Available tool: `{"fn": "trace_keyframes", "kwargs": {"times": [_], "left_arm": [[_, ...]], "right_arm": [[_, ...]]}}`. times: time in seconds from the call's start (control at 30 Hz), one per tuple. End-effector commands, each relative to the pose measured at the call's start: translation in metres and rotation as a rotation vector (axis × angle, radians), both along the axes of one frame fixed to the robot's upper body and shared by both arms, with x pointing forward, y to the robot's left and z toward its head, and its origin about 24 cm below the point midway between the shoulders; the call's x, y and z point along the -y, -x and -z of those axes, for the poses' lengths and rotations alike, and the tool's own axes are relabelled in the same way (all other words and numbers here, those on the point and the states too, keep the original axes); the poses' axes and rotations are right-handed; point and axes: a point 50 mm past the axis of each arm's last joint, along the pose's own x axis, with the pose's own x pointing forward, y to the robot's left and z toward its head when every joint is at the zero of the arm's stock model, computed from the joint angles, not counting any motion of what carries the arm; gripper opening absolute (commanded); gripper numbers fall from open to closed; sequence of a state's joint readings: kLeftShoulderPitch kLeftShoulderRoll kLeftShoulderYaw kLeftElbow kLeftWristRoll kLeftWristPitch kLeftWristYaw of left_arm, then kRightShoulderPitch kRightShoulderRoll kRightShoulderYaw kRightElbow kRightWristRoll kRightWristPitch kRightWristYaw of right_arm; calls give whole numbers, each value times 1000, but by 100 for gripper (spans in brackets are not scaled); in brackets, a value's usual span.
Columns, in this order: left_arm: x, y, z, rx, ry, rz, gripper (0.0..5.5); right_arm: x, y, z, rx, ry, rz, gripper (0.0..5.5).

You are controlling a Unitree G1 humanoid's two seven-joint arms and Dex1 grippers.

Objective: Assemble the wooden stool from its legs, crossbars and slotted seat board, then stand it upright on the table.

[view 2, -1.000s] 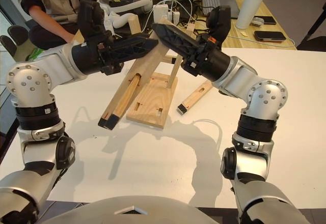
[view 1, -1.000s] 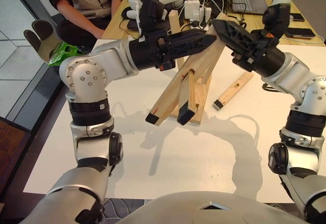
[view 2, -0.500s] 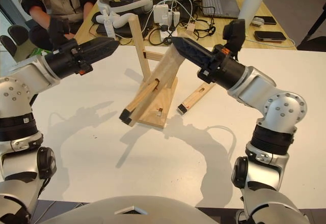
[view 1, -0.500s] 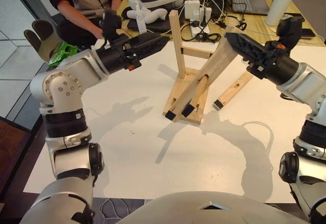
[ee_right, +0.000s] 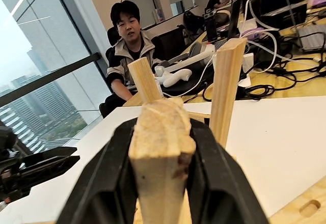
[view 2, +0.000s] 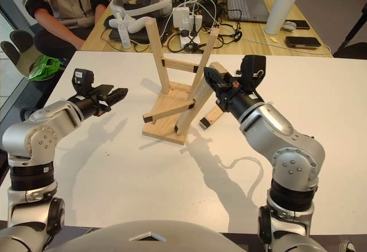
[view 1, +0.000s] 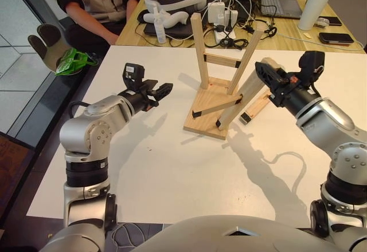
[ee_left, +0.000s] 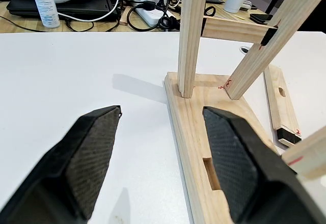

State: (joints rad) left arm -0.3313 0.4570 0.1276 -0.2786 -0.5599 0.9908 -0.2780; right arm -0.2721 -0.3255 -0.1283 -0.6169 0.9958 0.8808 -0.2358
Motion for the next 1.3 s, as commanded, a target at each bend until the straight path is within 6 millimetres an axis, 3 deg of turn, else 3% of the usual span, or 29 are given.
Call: {"fn": "trace_keyframes", "kwargs": {"times": [0.03,0.27,0.47,0.57,0.67,0.77,0.93,1.1,1.2,1.3], "left_arm": [[5,5,5,-17,-23,7,299],[-3,9,12,-56,-44,-10,299],[-9,13,19,-107,-62,5,299],[-11,27,30,-208,-61,65,299],[-15,53,52,-388,-139,133,299],[-25,66,57,-492,-172,153,299],[-28,56,57,-482,-187,119,299],[-37,27,49,-289,-372,25,299],[-29,6,49,-222,-407,16,299],[-16,2,55,-256,-378,72,299]], "right_arm": [[-4,-6,0,37,32,83,102],[-20,-2,13,-16,2,71,102],[-30,2,2,-9,123,125,102],[-30,7,2,-23,157,164,102],[-25,8,3,-41,164,208,102],[-21,7,2,-57,149,247,102],[-26,5,-3,-84,83,264,102],[-18,3,-10,-64,39,290,102],[-18,2,-12,-68,2,287,102],[-21,-1,-16,-71,-15,261,102]]}}
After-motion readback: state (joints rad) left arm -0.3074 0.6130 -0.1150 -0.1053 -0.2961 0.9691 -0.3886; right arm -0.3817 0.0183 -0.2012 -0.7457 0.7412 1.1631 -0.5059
